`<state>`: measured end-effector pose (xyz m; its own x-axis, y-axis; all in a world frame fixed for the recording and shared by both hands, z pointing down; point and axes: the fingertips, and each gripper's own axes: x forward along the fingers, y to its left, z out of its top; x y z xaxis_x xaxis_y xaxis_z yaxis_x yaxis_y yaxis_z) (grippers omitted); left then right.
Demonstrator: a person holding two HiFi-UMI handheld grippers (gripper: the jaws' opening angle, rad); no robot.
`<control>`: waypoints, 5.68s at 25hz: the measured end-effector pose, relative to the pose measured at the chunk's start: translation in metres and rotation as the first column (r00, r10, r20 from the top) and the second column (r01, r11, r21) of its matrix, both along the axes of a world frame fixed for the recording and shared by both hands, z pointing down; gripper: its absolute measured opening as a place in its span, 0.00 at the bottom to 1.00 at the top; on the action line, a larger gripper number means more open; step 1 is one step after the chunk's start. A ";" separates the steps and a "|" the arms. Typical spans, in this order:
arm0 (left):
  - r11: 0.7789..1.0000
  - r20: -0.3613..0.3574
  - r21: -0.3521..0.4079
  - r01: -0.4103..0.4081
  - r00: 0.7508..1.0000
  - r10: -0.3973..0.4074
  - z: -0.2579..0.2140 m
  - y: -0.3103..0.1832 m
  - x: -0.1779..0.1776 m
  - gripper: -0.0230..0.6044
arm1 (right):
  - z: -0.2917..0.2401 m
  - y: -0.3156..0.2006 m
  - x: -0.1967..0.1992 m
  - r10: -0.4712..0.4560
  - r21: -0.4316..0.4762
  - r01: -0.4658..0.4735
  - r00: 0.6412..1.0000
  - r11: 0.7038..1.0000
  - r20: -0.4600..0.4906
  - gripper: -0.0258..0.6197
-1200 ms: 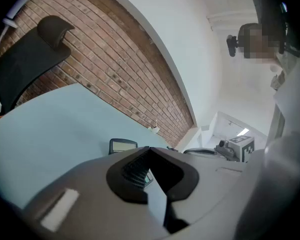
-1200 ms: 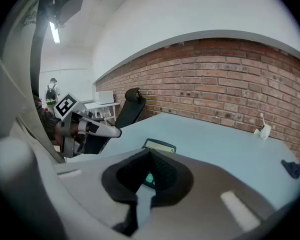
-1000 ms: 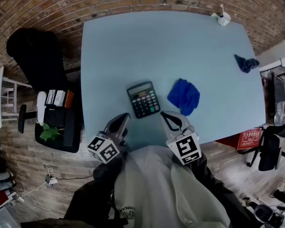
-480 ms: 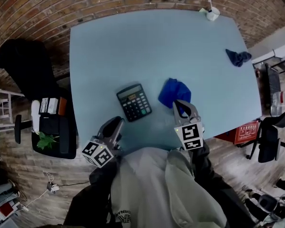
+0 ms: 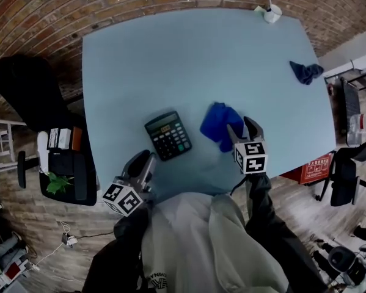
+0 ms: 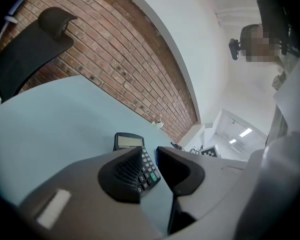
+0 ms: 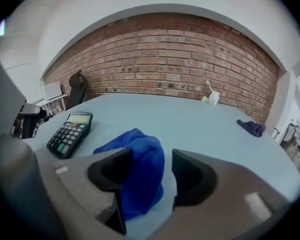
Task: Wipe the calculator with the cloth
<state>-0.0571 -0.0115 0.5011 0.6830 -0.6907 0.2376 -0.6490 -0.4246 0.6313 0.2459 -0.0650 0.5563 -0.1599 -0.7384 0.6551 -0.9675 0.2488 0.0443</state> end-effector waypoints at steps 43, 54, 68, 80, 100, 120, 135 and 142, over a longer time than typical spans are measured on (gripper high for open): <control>0.982 -0.088 -0.040 0.184 0.978 -0.187 0.032 -0.054 -0.011 0.08 | 0.006 0.065 -0.250 -0.728 -0.056 0.726 0.686 0.685 -0.002 0.15; 0.974 -0.146 -0.007 0.228 0.963 -0.226 0.029 -0.050 -0.022 0.07 | -0.029 -0.011 -0.274 -0.669 0.061 0.670 0.742 0.740 -0.033 0.15; 0.969 -0.195 -0.013 0.246 0.950 -0.244 0.028 -0.053 -0.029 0.04 | 0.004 0.091 -0.253 -0.773 -0.122 0.781 0.624 0.613 0.112 0.15; 0.961 -0.222 -0.016 0.275 0.937 -0.271 0.027 -0.053 -0.033 0.04 | 0.008 0.071 -0.281 -0.768 -0.040 0.767 0.640 0.640 -0.014 0.15; 0.971 -0.194 0.020 0.238 0.954 -0.230 0.026 -0.052 -0.025 0.04 | 0.006 0.032 -0.209 -0.494 -0.043 0.513 0.844 0.858 0.212 0.15; 0.973 0.184 0.228 -0.016 0.982 -0.027 0.023 -0.075 0.024 0.47 | 0.021 0.051 -0.184 -0.207 -0.280 0.473 0.742 0.835 0.637 0.15; 0.946 0.633 0.096 -0.310 0.753 0.182 0.063 -0.022 0.040 0.77 | -0.038 -0.004 -0.231 -0.722 0.004 0.722 0.692 0.692 0.022 0.15; 0.960 0.628 0.078 -0.270 0.761 0.164 0.074 -0.020 0.049 0.78 | -0.005 -0.039 -0.219 -0.644 -0.227 0.772 0.624 0.593 0.442 0.14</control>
